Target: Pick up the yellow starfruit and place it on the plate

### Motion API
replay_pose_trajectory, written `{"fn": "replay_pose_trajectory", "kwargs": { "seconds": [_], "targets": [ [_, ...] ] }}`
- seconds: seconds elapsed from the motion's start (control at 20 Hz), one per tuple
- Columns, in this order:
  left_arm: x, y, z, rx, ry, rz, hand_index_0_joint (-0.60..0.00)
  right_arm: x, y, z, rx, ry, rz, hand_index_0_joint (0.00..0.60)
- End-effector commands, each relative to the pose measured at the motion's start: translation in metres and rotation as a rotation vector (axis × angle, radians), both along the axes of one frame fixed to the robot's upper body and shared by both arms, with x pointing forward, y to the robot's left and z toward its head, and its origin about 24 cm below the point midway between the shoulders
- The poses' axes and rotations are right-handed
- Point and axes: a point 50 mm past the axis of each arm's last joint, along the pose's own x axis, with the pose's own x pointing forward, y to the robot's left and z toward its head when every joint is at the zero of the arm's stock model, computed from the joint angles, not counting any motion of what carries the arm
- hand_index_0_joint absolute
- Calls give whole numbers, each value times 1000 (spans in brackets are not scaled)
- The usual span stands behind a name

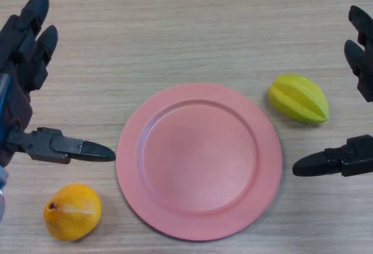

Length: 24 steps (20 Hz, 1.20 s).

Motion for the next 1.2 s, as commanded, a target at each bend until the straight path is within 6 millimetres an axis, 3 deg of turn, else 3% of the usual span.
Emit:
{"fn": "replay_pose_trajectory", "kwargs": {
  "seconds": [0.05, 0.4, 0.95, 1.2],
  "targets": [
    [-8, 2, 29, 23, -199, 4, 0, -11, -9, 36, -81, -257, -41, 0],
    [-1, 2, 23, 28, -187, 4, 0, -1, -8, 33, -78, -256, -36, 0],
    [-1, 8, 25, 23, -187, 31, 0, 82, -6, 1, -167, -187, -94, 0],
    [-8, 14, 32, 26, -237, 42, 0, 107, -11, -17, -177, -138, -119, 0]
  ]
}}
